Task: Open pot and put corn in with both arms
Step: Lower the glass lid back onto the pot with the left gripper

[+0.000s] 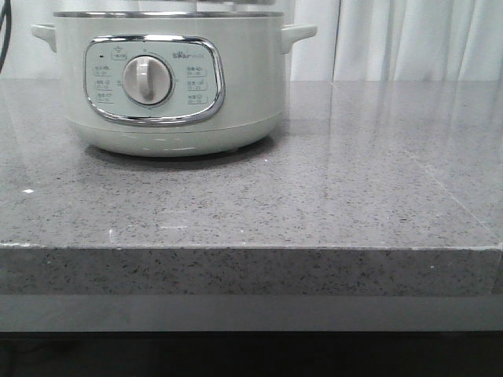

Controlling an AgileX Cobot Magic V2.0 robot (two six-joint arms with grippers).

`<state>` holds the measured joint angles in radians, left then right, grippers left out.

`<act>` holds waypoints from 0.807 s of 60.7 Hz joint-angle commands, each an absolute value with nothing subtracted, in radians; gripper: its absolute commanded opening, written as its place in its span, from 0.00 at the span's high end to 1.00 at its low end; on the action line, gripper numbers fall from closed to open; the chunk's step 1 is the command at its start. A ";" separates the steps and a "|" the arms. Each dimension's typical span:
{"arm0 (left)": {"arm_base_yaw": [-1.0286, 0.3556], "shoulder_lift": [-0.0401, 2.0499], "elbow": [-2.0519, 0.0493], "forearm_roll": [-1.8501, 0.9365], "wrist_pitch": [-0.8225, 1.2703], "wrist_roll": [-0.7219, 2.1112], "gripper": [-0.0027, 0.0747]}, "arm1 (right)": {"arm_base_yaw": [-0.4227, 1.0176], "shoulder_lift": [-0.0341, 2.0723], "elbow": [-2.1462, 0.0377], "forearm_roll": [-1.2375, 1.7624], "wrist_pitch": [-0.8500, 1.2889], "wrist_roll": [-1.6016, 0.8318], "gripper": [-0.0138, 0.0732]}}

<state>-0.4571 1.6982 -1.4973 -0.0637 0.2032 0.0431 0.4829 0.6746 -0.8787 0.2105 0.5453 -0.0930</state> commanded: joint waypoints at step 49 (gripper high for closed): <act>-0.457 1.674 -1.547 -0.109 0.097 0.036 0.41 | 0.483 0.671 -0.904 0.221 0.464 -0.095 0.23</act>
